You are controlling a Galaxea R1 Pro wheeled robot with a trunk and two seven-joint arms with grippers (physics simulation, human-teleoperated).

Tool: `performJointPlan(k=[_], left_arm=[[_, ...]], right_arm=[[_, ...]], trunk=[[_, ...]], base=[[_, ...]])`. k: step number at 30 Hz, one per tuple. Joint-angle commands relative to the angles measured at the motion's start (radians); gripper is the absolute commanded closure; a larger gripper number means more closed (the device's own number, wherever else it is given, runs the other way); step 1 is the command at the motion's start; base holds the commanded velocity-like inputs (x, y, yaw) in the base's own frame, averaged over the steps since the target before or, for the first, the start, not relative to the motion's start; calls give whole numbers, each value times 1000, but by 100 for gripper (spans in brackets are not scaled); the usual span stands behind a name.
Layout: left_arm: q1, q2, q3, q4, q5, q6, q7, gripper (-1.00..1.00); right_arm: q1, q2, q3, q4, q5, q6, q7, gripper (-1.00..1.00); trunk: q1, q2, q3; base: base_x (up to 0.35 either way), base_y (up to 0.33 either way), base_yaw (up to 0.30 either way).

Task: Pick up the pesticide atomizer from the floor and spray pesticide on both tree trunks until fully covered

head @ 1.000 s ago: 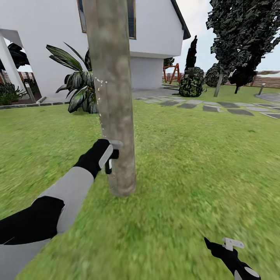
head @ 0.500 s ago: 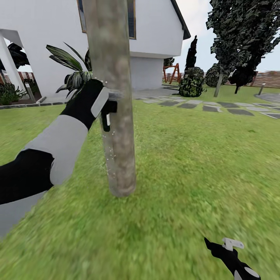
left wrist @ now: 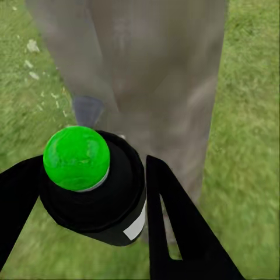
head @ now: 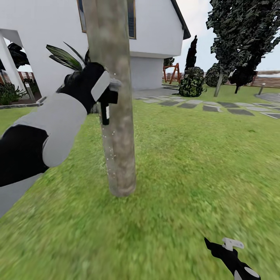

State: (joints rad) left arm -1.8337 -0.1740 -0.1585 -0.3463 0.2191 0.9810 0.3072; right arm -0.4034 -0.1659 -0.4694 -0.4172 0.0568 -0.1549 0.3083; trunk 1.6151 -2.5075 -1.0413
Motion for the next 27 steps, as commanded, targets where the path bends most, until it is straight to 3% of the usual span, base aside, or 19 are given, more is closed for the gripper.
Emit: performJointPlan(k=[1, 7, 12, 25, 27], left_arm=[[3, 1, 0, 59, -2, -6, -2, 100], [44, 18, 1, 246, -5, -117, -4, 100], [173, 51, 1, 262, -4, -223, -6, 100], [486, 69, 1, 263, -4, -407, -7, 100], [557, 69, 1, 262, -4, -482, -8, 100]], right_arm=[[0, 0, 0, 0, 0, 0, 0, -100], [0, 0, 1, 0, 0, 0, 0, -100], [0, 0, 1, 0, 0, 0, 0, -100], [0, 0, 0, 0, -1, 0, 0, -100], [0, 0, 0, 0, -1, 0, 0, -100]], trunk=[[0, 0, 0], [0, 0, 0], [0, 0, 0], [0, 0, 0], [0, 0, 0]], base=[[0, 0, 0], [0, 0, 0], [0, 0, 0], [0, 0, 0], [0, 0, 0]])
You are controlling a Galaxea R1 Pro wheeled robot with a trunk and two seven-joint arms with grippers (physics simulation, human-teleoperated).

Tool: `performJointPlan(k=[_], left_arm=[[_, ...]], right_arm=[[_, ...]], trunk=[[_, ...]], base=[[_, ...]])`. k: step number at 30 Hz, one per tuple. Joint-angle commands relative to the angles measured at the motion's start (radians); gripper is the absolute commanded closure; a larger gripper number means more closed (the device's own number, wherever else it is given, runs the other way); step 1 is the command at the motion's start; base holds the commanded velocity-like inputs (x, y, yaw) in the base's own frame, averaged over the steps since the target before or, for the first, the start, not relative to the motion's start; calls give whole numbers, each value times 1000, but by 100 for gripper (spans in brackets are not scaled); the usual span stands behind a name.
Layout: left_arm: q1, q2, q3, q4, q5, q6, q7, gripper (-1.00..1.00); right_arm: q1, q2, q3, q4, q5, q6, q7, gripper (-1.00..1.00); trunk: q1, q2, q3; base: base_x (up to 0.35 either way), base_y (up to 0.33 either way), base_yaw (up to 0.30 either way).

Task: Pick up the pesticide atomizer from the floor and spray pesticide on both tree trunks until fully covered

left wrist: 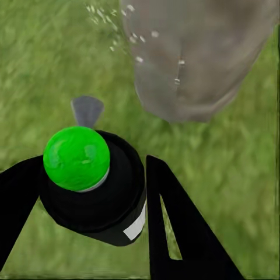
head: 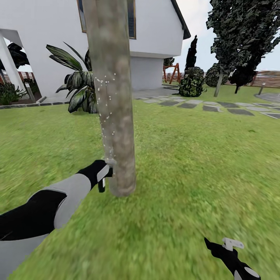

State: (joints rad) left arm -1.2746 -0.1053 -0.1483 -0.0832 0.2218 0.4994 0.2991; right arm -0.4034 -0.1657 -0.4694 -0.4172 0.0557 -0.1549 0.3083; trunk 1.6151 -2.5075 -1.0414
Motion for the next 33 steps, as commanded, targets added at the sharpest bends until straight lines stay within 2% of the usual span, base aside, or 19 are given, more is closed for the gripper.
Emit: performJointPlan(k=[1, 3, 4, 9, 10, 11, 13, 15, 22, 23, 26, 33], left_arm=[[17, 0, -10, -1, -7, -16, 0, 100], [47, 1, -9, -1, -7, -27, 0, 100], [77, 2, -9, -1, -7, -57, 0, 100], [112, 0, -9, 0, -1, -96, -4, 100], [141, 0, -9, -1, 1, -105, -7, 100], [171, -1, -8, -3, 1, -135, -8, 100], [197, -1, -7, -3, 3, -199, -8, 100], [205, -3, -8, -5, 2, -222, -6, 100], [207, -8, -8, -3, 3, -229, -6, 100], [207, -9, -8, -3, 3, -229, -6, 100], [207, -32, -10, -2, 2, -228, -3, 100], [207, -37, -9, -1, 3, -228, -4, 100]], right_arm=[[0, 0, 0, 0, 0, 0, 0, -100], [0, 0, 0, 0, 0, 0, 0, -100], [0, 0, 0, -1, 1, 0, 0, -100], [0, -2, 0, -3, 1, 0, 0, -100], [0, -2, 0, -3, 1, 0, 0, -100], [0, -2, 0, -3, 1, 0, 0, -100], [0, -2, 0, -4, 1, 0, 0, -100], [0, -1, 0, -4, 1, 0, 0, -100], [0, 0, 1, -3, 1, 0, 0, -100], [0, 0, 1, -3, 1, 0, 0, -100], [0, 0, 0, -3, 1, 0, 0, -100], [0, 0, 1, -3, 1, 0, 0, -100]], trunk=[[0, 0, 0], [0, 0, 0], [0, 0, 0], [0, 0, 0], [0, 0, 0], [0, 0, 0], [0, 0, 0], [0, 0, 0], [0, 0, 0], [0, 0, 0], [0, 0, 0], [0, 0, 0]], base=[[0, 0, 0], [0, 0, 0], [0, 0, 0], [0, 0, 17], [0, 0, 167], [0, 0, 209], [47, -49, 236], [180, -189, 250], [180, -255, 230], [155, -296, 105], [32, -316, 25], [-68, -326, 32]])
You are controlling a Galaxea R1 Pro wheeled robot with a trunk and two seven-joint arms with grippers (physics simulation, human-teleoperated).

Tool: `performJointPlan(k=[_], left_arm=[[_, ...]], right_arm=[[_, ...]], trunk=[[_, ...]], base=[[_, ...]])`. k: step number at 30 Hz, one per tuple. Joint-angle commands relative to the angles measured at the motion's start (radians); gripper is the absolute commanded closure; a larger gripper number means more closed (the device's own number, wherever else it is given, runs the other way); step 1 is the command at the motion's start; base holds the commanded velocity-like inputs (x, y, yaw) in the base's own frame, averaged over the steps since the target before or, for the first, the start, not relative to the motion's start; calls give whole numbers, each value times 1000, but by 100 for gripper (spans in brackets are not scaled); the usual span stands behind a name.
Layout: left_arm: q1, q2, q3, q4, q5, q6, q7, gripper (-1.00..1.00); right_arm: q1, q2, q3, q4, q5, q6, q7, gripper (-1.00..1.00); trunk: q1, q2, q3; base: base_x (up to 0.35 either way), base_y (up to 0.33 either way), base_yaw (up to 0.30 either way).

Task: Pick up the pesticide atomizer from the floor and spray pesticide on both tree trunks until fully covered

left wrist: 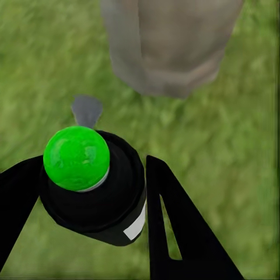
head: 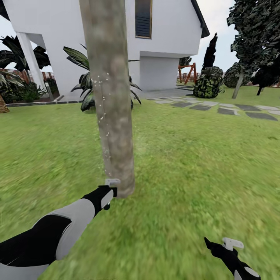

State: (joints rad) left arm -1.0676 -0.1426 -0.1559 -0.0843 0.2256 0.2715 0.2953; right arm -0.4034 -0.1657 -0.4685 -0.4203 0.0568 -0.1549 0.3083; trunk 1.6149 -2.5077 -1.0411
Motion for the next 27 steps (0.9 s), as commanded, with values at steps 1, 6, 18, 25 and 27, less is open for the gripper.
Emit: performJointPlan(k=[1, 6, 18, 25, 27], left_arm=[[0, 0, -1, 0, -1, 0, 0, 100], [0, 0, -1, 0, -1, 0, -1, 100], [0, 1, -1, 0, -2, -1, -2, 100], [1, 2, 0, 0, -2, -3, -2, 100], [2, 2, -1, 0, -2, -3, -2, 100]], right_arm=[[0, 0, 0, 0, 0, 0, 0, -100], [0, 0, 0, 0, 0, 0, 0, -100], [0, 0, 1, 0, 0, 0, 0, -100], [0, 0, 0, 0, 0, 0, 0, -100], [0, 0, 1, 0, 1, 0, 0, -100]], trunk=[[0, 0, 0], [0, 0, 0], [0, 0, 0], [0, 0, 0], [0, 0, 0]], base=[[-6, -326, 208], [-1, -326, 243], [47, -326, 252], [136, -319, 97], [93, -266, 2]])
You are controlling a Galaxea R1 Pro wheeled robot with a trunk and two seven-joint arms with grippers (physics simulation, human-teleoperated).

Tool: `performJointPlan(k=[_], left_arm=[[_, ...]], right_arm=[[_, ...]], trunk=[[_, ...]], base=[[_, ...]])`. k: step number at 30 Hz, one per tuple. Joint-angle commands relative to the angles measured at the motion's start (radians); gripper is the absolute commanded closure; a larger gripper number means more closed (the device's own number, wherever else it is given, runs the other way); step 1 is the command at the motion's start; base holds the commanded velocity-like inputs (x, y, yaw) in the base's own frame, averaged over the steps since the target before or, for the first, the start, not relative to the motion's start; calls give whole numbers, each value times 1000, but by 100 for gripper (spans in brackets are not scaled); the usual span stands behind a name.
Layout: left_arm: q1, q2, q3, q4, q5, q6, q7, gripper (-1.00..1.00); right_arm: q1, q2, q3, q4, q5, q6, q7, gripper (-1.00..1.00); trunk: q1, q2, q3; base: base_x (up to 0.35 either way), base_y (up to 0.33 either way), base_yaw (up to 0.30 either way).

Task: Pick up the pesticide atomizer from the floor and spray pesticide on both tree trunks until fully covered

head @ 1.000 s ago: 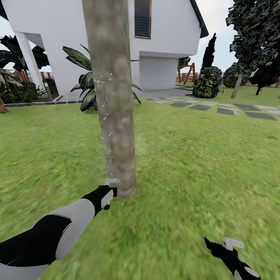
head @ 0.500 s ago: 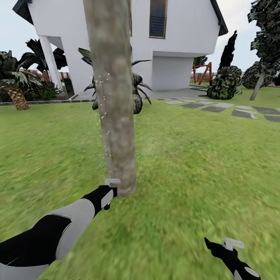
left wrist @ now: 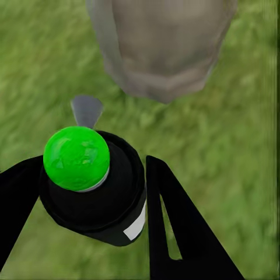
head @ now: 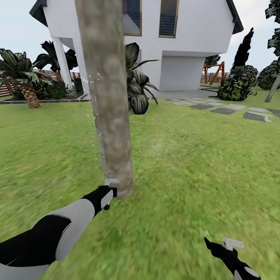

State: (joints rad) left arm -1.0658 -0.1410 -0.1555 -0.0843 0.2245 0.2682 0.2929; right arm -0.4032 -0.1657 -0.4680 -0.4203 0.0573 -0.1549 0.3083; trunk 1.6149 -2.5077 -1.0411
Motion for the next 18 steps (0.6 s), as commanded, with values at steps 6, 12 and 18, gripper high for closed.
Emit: performJointPlan(k=[6, 12, 18], left_arm=[[26, 0, -1, -1, -1, -1, 1, 100], [27, 5, 2, -15, -4, 0, 3, 100], [24, 8, 3, -347, -10, 177, 120, 100]], right_arm=[[0, 0, 0, 2, 1, 0, 0, -100], [0, 0, 0, 3, 1, 0, 0, -100], [0, 0, 0, 3, 1, 0, 0, -100]], trunk=[[0, 0, 0], [0, 0, 0], [0, 0, 0]], base=[[-38, -44, 0], [-102, -21, 0], [-2, 0, 0]])
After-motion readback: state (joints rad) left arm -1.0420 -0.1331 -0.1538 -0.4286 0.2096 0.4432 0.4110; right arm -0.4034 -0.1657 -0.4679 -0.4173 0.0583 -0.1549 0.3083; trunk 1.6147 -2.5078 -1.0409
